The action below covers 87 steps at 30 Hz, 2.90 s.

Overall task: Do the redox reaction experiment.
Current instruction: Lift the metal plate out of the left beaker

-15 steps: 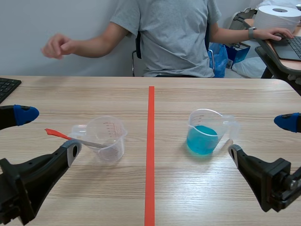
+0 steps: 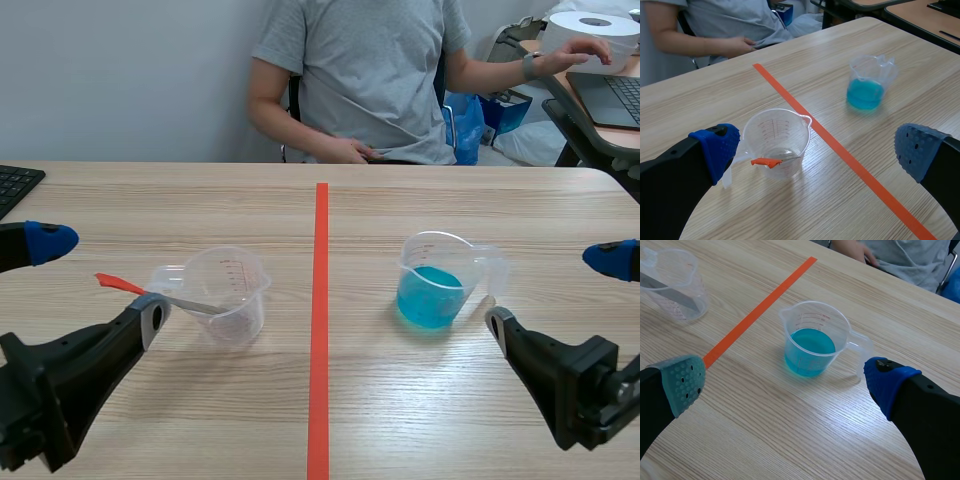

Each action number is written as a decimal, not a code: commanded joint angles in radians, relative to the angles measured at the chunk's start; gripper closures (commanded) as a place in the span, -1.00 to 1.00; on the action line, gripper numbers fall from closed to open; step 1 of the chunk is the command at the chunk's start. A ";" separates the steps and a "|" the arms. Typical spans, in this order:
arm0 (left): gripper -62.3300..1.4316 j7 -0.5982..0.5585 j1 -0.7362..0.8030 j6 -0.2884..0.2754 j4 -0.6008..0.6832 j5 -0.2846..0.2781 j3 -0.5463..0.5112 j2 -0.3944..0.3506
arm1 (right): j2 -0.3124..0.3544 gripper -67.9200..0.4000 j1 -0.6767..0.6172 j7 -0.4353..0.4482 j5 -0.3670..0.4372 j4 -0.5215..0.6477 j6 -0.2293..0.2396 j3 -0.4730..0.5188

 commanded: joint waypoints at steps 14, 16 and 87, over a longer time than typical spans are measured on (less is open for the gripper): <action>-1.00 -0.024 0.141 0.116 -0.159 -0.010 -0.170 0.005 | 0.010 -1.00 0.009 0.015 0.004 0.014 -0.004 0.001; -1.00 -0.024 0.174 0.122 -0.194 -0.014 -0.187 0.006 | 0.010 -1.00 0.011 0.015 0.004 0.014 -0.004 0.001; -1.00 -0.073 0.050 0.101 -0.986 -0.006 0.130 0.124 | -0.051 -1.00 0.570 0.005 -0.349 -0.004 -0.003 -0.721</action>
